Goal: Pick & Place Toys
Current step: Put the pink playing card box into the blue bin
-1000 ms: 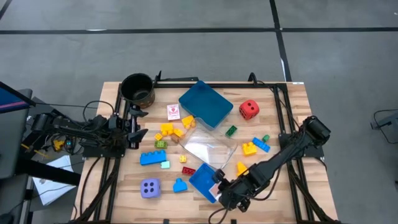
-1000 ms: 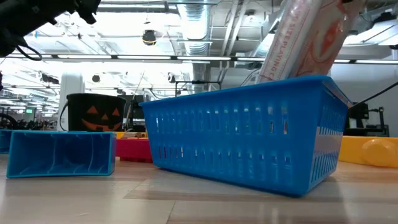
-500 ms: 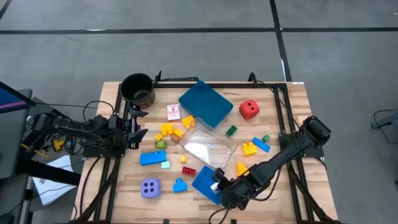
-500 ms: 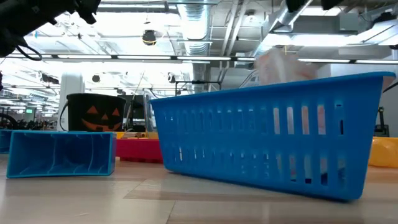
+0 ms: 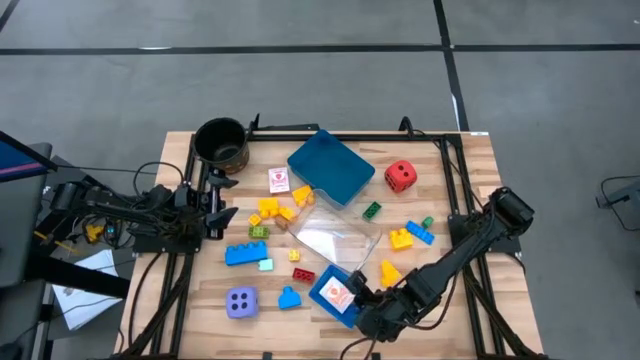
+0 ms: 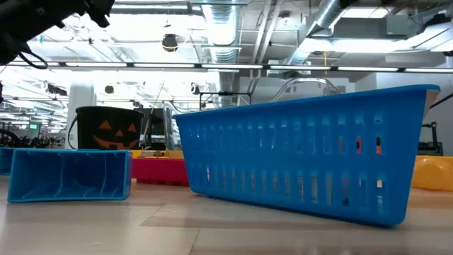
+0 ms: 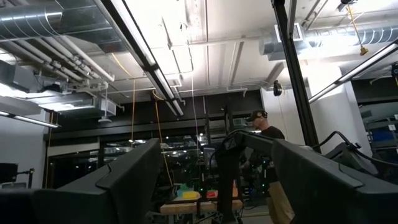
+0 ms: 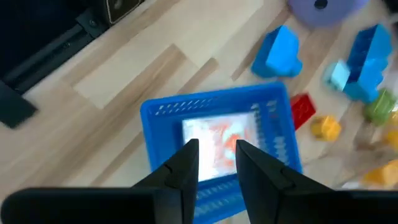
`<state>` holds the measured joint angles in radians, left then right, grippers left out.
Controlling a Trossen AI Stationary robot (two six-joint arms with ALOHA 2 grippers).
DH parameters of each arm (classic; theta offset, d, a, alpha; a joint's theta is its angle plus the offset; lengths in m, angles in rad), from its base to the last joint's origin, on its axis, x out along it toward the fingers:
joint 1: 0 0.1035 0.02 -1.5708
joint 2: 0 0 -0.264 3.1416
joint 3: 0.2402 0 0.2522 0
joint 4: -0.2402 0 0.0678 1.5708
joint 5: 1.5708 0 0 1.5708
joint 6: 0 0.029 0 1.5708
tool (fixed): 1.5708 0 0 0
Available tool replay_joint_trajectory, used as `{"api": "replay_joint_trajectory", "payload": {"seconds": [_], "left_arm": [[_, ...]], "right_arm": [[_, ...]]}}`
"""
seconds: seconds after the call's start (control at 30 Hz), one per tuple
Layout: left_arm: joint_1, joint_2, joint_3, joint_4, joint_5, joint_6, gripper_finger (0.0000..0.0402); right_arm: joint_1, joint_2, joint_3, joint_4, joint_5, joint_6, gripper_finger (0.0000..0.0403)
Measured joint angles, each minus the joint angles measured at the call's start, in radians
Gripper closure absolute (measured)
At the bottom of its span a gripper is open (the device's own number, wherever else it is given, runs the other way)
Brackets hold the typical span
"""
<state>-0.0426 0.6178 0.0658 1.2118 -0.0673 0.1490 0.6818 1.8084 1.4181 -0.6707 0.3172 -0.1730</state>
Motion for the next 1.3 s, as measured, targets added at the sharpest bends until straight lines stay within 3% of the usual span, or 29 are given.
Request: {"api": "replay_joint_trajectory", "payload": {"seconds": [0.13,0.37,0.43,0.6,0.93,1.0,1.3], "left_arm": [[0.000,0.000,0.000,0.000,0.000,0.000,0.0101],[0.000,0.000,0.000,0.008,0.000,0.002,0.0101],[0.000,0.000,0.000,0.013,0.000,0.002,0.0101],[0.000,0.000,0.000,0.059,0.000,0.015,0.0101],[0.000,0.000,0.000,0.220,0.000,0.060,0.0101],[0.000,0.000,0.000,0.254,0.000,0.060,0.0101],[0.000,-0.001,0.003,0.353,0.000,0.061,0.0101]], "right_arm": [[-0.002,-0.029,0.000,-0.088,0.002,0.249,0.0305],[-0.055,-0.084,0.000,-0.366,-0.010,0.976,0.0304],[-0.065,-0.087,0.000,-0.455,-0.030,1.117,0.0298],[-0.058,-0.087,0.000,-0.482,-0.110,1.290,0.0239],[0.023,-0.087,0.000,-0.533,-0.137,1.712,0.0020],[0.043,-0.087,0.000,-0.533,-0.137,1.778,0.0010],[0.123,-0.087,0.000,-0.534,-0.127,2.052,0.0031]]}}
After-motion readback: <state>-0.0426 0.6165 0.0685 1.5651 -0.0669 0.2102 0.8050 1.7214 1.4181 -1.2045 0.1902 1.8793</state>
